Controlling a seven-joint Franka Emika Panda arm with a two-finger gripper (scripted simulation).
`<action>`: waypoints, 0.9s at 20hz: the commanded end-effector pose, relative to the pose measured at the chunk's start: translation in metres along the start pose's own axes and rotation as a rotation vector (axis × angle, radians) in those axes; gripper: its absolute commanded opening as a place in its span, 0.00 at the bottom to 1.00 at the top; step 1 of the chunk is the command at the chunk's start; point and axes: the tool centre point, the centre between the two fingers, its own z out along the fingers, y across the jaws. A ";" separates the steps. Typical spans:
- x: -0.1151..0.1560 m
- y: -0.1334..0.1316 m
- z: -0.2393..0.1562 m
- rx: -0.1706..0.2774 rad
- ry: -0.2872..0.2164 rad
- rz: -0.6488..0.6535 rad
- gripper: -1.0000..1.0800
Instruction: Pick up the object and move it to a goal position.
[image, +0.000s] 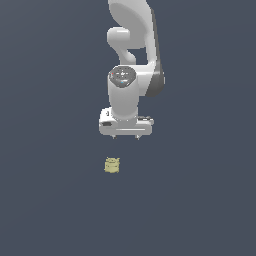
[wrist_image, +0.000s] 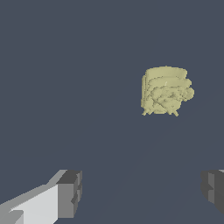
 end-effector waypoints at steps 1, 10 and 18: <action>0.000 0.000 0.000 0.000 0.000 0.000 0.96; 0.006 -0.023 -0.020 0.030 0.032 0.005 0.96; 0.012 -0.017 -0.015 0.027 0.031 0.006 0.96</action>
